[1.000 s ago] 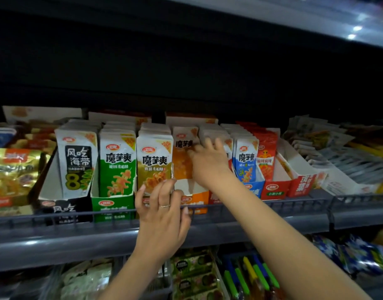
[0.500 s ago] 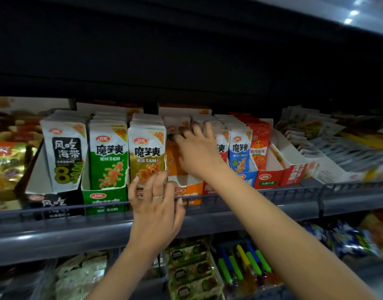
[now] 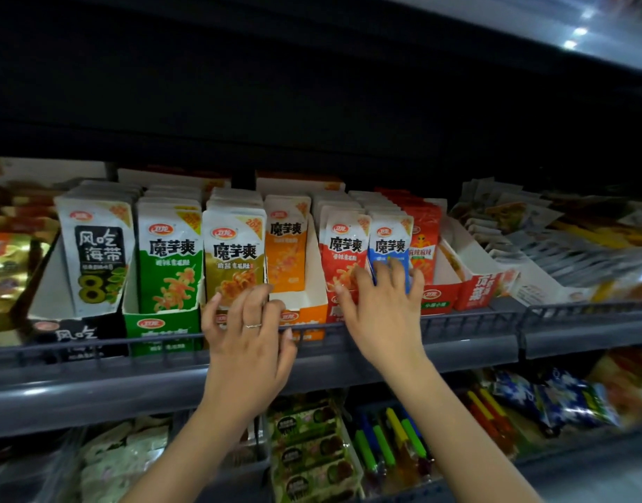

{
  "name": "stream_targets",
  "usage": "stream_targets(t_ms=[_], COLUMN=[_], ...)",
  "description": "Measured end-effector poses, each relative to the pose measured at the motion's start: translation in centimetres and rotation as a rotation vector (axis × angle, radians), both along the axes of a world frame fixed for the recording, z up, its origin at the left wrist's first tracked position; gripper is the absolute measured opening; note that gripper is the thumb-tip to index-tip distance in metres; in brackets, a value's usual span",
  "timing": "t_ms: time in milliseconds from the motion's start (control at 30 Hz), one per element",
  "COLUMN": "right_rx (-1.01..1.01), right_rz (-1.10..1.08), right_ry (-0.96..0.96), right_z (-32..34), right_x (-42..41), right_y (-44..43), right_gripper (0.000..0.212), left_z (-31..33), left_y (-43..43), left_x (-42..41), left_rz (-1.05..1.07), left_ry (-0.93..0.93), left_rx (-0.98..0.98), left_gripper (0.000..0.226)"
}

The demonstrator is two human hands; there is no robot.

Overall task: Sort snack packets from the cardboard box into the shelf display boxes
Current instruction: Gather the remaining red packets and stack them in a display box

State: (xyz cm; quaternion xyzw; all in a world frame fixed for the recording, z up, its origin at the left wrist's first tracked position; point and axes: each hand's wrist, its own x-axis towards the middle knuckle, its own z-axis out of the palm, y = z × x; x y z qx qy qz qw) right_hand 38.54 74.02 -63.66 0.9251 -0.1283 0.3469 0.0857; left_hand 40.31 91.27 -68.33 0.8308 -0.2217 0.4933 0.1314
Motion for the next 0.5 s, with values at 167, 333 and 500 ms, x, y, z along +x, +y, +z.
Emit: stream_targets(t_ms=[167, 333, 500], right_rx=[0.023, 0.031, 0.093], right_rz=[0.037, 0.087, 0.125], right_ry=[-0.056, -0.089, -0.1], right_z=[-0.17, -0.29, -0.49], right_x=[0.1, 0.58, 1.05], right_y=[-0.06, 0.34, 0.69], right_gripper=[0.055, 0.053, 0.049], left_z=[0.07, 0.14, 0.16], left_y=[-0.06, -0.19, -0.23], left_x=[-0.05, -0.09, -0.09], left_rz=[-0.004, 0.009, 0.011], left_ry=[0.018, 0.019, 0.017], left_rx=[0.003, 0.004, 0.004], left_gripper=[0.023, 0.027, 0.028])
